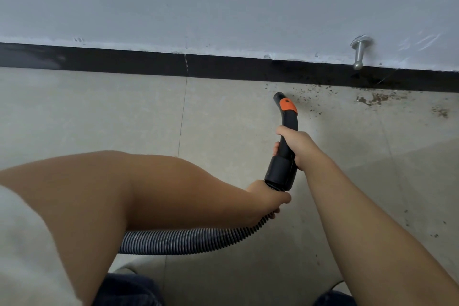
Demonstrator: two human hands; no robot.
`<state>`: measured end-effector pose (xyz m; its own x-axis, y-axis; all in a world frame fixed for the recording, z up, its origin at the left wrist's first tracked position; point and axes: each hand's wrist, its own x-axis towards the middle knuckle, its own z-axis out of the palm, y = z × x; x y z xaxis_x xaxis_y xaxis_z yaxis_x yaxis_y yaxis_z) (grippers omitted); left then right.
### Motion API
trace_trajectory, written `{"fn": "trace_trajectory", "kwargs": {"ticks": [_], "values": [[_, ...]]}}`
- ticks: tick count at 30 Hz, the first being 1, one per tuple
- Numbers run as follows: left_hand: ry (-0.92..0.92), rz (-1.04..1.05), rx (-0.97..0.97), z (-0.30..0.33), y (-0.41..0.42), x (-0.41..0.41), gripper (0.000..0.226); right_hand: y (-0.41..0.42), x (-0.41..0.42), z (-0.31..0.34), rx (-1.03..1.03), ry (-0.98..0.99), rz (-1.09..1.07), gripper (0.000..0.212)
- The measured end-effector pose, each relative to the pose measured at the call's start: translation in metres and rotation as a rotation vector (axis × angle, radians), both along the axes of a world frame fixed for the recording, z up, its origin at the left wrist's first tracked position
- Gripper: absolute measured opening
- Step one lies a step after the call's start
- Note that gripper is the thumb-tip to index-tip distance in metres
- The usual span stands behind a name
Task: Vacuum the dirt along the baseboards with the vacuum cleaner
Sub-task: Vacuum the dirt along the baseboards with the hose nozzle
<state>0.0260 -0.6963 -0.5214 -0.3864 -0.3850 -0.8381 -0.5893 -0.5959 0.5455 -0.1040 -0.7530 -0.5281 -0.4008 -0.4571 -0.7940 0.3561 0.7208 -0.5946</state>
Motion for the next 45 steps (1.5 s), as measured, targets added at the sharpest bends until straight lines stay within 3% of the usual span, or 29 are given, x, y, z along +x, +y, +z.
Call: {"fn": "trace_trajectory", "kwargs": {"ticks": [19,28,38,45], "values": [[-0.015,0.074,-0.034,-0.016,-0.023,-0.006,0.025,-0.034,0.003,-0.001,-0.009,0.046,0.118,0.016],[0.011,-0.026,-0.029,-0.014,-0.031,-0.012,0.025,-0.024,-0.013,-0.002,-0.027,0.053,-0.070,0.012],[-0.004,-0.009,0.010,-0.004,-0.007,-0.006,0.024,-0.011,-0.001,0.002,0.006,0.006,0.073,0.017],[-0.040,-0.131,0.027,-0.001,0.022,0.005,0.036,0.037,0.002,-0.001,0.027,0.001,-0.070,0.020]]}}
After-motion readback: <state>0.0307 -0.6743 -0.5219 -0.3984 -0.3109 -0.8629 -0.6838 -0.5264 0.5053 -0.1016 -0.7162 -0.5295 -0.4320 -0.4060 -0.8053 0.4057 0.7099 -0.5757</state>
